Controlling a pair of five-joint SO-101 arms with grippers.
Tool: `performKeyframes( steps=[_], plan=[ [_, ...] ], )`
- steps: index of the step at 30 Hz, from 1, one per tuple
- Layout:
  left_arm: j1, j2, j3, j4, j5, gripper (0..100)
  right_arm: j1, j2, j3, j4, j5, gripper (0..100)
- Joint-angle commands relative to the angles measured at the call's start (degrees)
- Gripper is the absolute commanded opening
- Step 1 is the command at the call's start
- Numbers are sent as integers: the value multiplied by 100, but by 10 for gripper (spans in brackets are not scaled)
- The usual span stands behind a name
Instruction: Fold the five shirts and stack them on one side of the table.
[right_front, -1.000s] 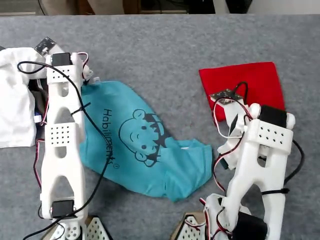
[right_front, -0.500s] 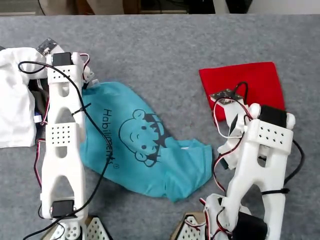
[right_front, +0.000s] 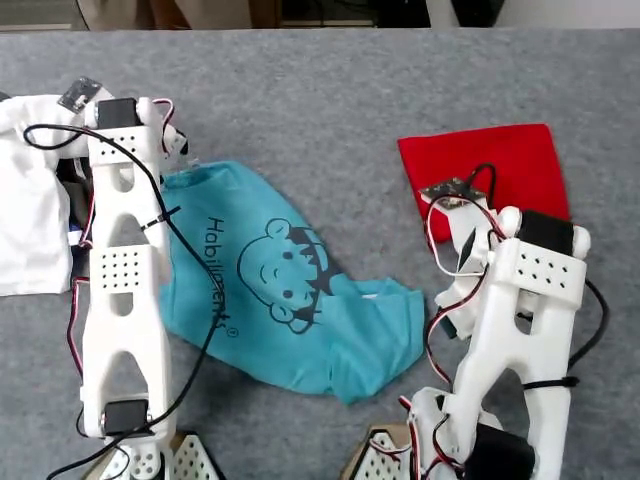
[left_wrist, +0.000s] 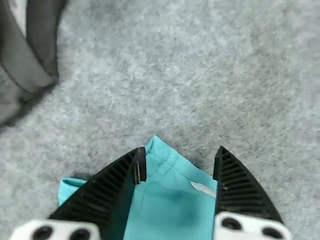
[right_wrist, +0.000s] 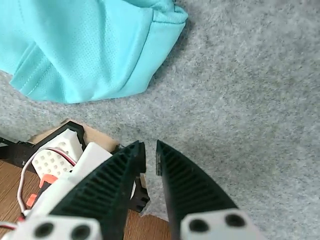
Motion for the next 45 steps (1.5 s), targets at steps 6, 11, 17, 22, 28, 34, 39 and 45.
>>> performKeyframes(
  steps=[6, 11, 17, 22, 28, 34, 39, 45],
  plan=[
    [97, -110, 853, 62, 791, 231, 57, -127, -268, -281, 18, 55],
    [-79, -4, 905, 53, 1231, 231, 57, -127, -268, -281, 26, 55],
    [-132, 48, 932, -237, 1336, 96, 57, -154, -268, -281, 18, 55],
    [-88, 48, 914, -536, 976, 33, 66, -154, -259, -255, 18, 55],
    [9, -4, 756, -475, 941, 19, 66, -154, -242, -246, 18, 55],
    [0, -224, -264, 70, 229, 19, 31, -154, -295, -281, 0, 56],
    [-35, -1622, 343, 88, -844, 19, -356, -110, -884, -782, -1020, 103],
    [-18, -3952, 2145, 97, -1890, 19, -1842, -110, -1358, -1292, -2198, 299]
  ],
)
